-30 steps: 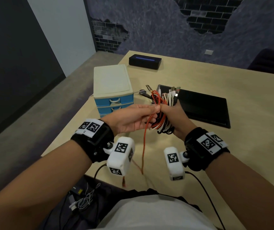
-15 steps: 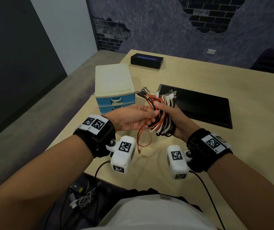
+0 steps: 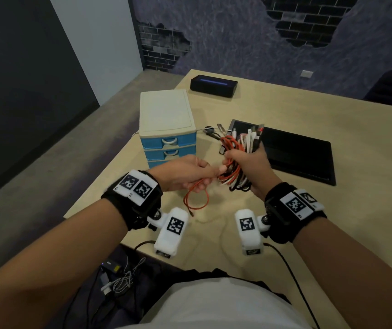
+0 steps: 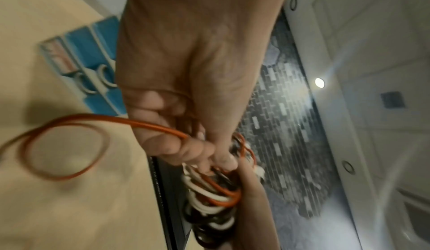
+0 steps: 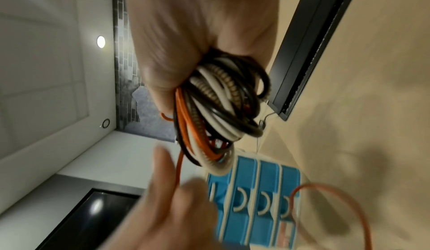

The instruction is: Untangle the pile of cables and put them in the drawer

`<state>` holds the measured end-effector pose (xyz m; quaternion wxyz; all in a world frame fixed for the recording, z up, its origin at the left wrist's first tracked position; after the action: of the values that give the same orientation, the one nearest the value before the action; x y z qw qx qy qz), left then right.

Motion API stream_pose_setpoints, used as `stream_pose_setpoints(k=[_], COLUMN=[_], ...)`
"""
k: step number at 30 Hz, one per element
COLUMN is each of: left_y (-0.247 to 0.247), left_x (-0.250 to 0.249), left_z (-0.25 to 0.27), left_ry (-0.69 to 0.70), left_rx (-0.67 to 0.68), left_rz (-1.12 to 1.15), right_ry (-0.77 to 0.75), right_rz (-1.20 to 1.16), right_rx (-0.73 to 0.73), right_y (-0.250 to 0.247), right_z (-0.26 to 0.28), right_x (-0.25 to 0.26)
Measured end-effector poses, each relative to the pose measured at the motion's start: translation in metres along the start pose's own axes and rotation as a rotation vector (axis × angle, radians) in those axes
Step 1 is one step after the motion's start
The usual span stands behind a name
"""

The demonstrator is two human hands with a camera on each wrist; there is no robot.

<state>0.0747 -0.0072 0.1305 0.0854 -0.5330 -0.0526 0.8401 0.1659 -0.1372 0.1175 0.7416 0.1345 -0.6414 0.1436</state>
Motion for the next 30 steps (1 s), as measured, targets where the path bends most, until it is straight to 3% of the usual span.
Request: stream_pose_setpoints(k=[4,8,15,22,26,30], left_y=[-0.009,-0.023,-0.037,-0.019,-0.011,-0.005], left_x=[0.028,0.041,0.006,-0.016,-0.011,-0.010], left_z=[0.012,0.019,0.008,0.000,-0.004,-0.002], left_ry=[-0.097,-0.178,0.181,0.354,0.369,0.383], left_rx=[0.202,0.278,-0.046,-0.107,-0.259,-0.378], left_rz=[0.262,0.147,-0.432,-0.430,-0.413,-0.452], right_ry=[0.015,0.039,0.137,0.218,0.252,0.238], right_rz=[-0.079,-0.093,0.074,0.019,-0.054,0.016], right_rx=[-0.045,0.007,0.314,0.432,0.468,0.475], right_y=[-0.025,-0.038,-0.023,-0.003,0.002,0.004], right_z=[-0.008,-0.008,0.010,0.023,0.028,0.028], right_x=[0.010,0.015,0.023,0.014,0.009,0.008])
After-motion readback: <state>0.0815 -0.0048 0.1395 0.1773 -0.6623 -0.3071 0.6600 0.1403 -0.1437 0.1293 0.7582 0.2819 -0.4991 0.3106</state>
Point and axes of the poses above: each hand's wrist, its own z-axis away from the middle knuckle, its own y-axis out of the palm, x = y × z, the point moved 3 cm from there along -z, towards the middle knuckle, and after that the axes turned 2 degrees about z, right-handed, at the moved point
